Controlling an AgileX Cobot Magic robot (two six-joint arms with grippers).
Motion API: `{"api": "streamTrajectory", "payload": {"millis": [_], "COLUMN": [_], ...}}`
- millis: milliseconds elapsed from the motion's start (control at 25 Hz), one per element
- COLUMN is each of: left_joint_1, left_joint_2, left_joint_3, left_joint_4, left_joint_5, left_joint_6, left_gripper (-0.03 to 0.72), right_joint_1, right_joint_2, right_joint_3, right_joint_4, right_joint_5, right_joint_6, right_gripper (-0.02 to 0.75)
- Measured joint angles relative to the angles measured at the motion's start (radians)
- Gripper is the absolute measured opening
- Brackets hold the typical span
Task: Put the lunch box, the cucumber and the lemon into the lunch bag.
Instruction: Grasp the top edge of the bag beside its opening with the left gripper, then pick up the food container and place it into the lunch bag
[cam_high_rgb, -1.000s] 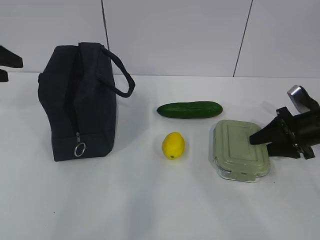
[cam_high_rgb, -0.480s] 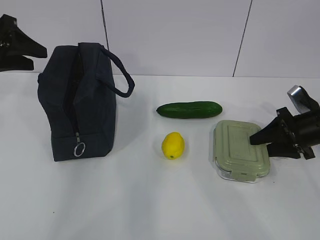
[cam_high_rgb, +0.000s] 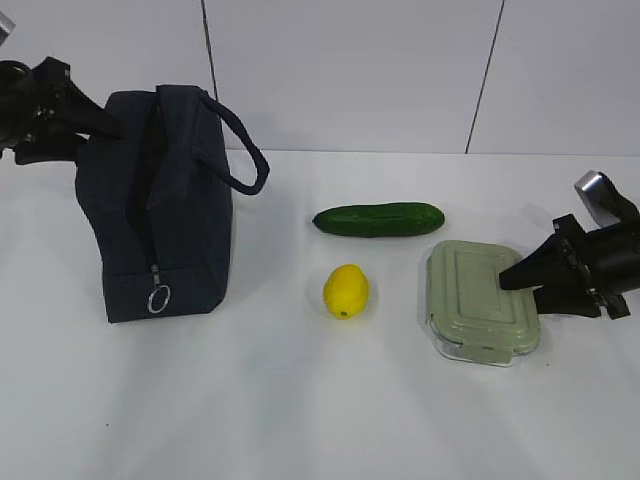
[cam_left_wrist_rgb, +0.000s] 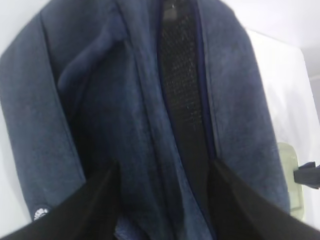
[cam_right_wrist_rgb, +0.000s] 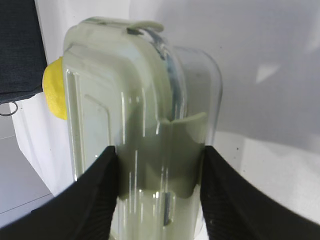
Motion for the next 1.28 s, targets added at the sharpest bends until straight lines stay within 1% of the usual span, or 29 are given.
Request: {"api": "streamTrajectory", "payload": {"millis": [120,200,240,280,440,480,560,760,880,920,1120,1280], "left_joint_1": [-0.009,-0.010,-0.010,-0.010,-0.010,-0.010,-0.010,-0.010,-0.010,-0.010,-0.019,-0.052], "left_joint_2": [0.022,0.026,0.026,0.026,0.026,0.026,0.026,0.026,0.026,0.019,-0.063,-0.105], "left_joint_3": [0.000,0.000,-0.003,-0.009,-0.032,-0.033,-0.036,-0.038,-0.038,-0.038,-0.038,-0.033], "left_joint_4": [0.002,0.004,0.006,0.006,0.008,0.008,0.010,0.018,0.026,0.041,0.178,0.197], "left_joint_5": [0.009,0.011,0.013,0.014,0.021,0.025,0.043,0.082,0.094,0.094,0.088,0.073], "left_joint_6": [0.000,0.000,0.000,0.000,-0.001,-0.001,-0.001,-0.001,-0.036,-0.056,-0.176,-0.223], "left_gripper": [0.390,0.359,0.332,0.287,0.087,0.052,0.021,0.011,0.011,0.011,0.011,0.011], "right_joint_1": [0.000,0.000,0.000,0.000,0.000,0.000,0.000,0.000,0.000,0.000,0.000,0.000], "right_joint_2": [0.000,0.000,0.000,0.000,0.000,0.000,0.000,0.000,0.000,0.000,0.000,0.000], "right_joint_3": [0.000,0.000,0.000,0.000,0.000,0.000,0.000,0.000,0.000,0.000,0.000,0.000], "right_joint_4": [0.000,0.000,0.000,0.000,-0.007,-0.011,-0.015,-0.022,-0.024,-0.024,-0.026,-0.027], "right_joint_5": [0.000,0.000,0.000,0.000,0.002,0.004,0.008,0.012,0.012,0.014,0.014,0.016], "right_joint_6": [0.000,0.000,0.000,0.000,0.000,0.000,0.000,0.000,0.000,0.000,0.000,0.000], "right_gripper": [0.382,0.382,0.382,0.382,0.382,0.382,0.382,0.382,0.382,0.382,0.381,0.380]}}
